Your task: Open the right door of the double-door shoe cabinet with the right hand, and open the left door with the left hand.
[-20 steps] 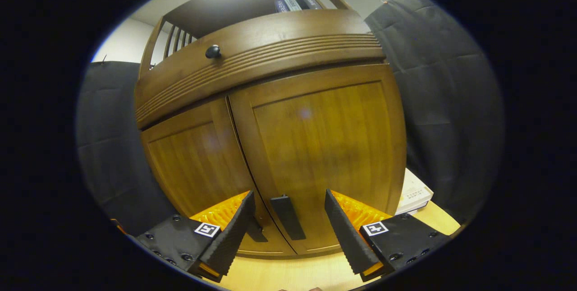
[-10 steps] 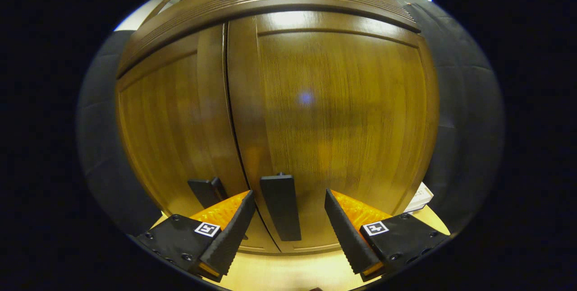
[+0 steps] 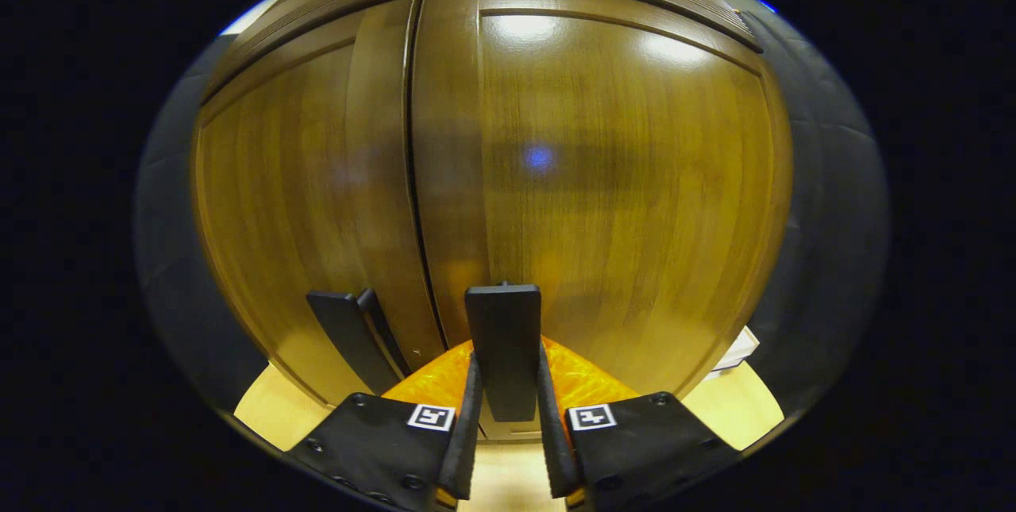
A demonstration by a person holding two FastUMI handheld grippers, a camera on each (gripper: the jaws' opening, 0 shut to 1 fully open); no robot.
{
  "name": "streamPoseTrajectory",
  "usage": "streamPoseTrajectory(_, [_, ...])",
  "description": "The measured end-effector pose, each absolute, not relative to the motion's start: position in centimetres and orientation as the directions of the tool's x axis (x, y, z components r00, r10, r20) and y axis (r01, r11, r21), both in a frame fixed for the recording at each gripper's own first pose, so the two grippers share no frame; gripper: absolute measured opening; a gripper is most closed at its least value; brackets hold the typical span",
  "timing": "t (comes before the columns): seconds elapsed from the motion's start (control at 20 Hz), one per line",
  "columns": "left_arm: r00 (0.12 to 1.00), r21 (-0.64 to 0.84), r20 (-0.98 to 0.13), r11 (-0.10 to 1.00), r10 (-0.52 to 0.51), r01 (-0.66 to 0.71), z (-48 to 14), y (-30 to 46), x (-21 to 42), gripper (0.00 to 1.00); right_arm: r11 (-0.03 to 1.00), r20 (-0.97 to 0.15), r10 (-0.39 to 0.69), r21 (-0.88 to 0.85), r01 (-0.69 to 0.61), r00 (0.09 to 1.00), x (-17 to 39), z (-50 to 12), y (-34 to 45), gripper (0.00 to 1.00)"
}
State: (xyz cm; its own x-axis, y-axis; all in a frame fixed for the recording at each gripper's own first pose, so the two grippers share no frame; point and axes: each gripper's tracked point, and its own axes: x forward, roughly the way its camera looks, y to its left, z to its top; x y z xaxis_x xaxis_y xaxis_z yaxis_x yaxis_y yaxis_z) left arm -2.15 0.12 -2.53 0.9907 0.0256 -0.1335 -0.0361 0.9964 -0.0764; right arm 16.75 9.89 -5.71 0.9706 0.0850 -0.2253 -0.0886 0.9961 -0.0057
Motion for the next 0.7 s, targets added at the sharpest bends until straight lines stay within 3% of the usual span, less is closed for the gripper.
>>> streamPoseTrajectory(0.1, [0.990,-0.070,-0.137,0.997,0.019,-0.029,-2.5,0.1,-2.2,0.85,0.995,-0.237,0.098,0.010,-0.099,0.966,17.2,-6.2,9.9,0.38])
streamPoseTrajectory(0.35, [0.990,-0.051,-0.141,0.999,0.003,-0.011,-2.4,-0.2,-2.5,0.87,0.992,-0.253,0.128,0.024,-0.126,0.959,17.2,-6.2,9.9,0.16])
streamPoseTrajectory(0.7, [0.990,-0.055,-0.144,0.998,-0.003,-0.005,-2.4,-0.4,-2.4,0.85,0.989,-0.251,0.150,0.025,-0.149,0.956,15.1,-6.7,9.2,0.16])
